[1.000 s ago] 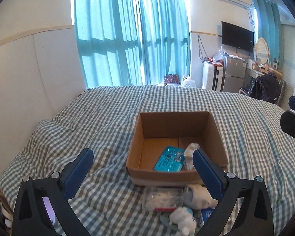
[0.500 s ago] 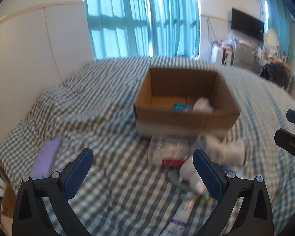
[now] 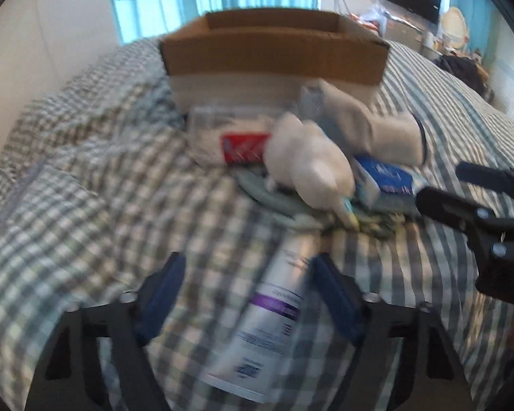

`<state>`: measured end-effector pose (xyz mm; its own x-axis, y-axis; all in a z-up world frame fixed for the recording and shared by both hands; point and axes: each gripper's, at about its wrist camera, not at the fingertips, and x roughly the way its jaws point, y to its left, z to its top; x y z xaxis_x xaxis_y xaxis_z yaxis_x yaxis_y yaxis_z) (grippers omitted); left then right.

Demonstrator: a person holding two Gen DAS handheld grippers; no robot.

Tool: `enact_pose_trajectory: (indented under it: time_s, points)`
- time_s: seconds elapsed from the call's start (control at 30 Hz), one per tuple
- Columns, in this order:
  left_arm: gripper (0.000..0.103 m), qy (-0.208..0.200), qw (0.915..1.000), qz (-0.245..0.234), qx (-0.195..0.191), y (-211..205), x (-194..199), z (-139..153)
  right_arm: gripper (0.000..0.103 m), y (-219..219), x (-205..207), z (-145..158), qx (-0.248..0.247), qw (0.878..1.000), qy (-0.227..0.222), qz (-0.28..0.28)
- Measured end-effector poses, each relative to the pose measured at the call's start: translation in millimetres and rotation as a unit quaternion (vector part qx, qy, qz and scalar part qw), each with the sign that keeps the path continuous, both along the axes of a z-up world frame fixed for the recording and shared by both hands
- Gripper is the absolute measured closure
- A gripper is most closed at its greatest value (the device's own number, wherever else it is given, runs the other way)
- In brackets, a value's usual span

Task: Organize objects
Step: 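Grasp the BOP toothpaste tube with the left tool, then grasp the blue Vinda tissue pack with the right tool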

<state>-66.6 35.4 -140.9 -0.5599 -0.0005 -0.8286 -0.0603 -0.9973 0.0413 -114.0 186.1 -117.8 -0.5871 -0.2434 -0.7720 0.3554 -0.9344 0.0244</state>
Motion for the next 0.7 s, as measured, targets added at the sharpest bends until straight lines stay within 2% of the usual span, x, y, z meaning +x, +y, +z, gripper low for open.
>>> enact_pose_trajectory:
  time_s: [0.07,0.1,0.17,0.23,0.4,0.57,0.7]
  points:
    - [0.054,-0.006,0.9998,-0.016,0.003,5,2,-6,0.023,0,1,-1,-0.006,1.000,-0.001,-0.005]
    - [0.057,-0.004,0.9997,-0.024,0.003,7,3,-7,0.023,-1,2,-3,-0.013,1.000,-0.004,-0.007]
    - [0.073,-0.002,0.9994,-0.033,0.002,11,6,-5,0.023,-3,3,-4,-0.020,1.000,-0.005,-0.011]
    - [0.078,-0.001,0.9993,-0.036,0.009,9,7,-1,0.023,-5,3,-6,-0.024,1.000,-0.007,-0.020]
    - [0.078,0.018,0.9995,-0.019,0.020,-6,7,13,0.020,-13,-1,-7,-0.036,0.998,-0.017,-0.043]
    - [0.078,0.050,0.9986,0.006,0.011,-24,0,33,0.018,-23,-5,-9,-0.041,0.997,-0.020,-0.058]
    - [0.078,0.052,0.9983,0.021,0.015,-36,-9,35,0.018,-35,-12,-15,-0.038,0.996,-0.023,-0.076]
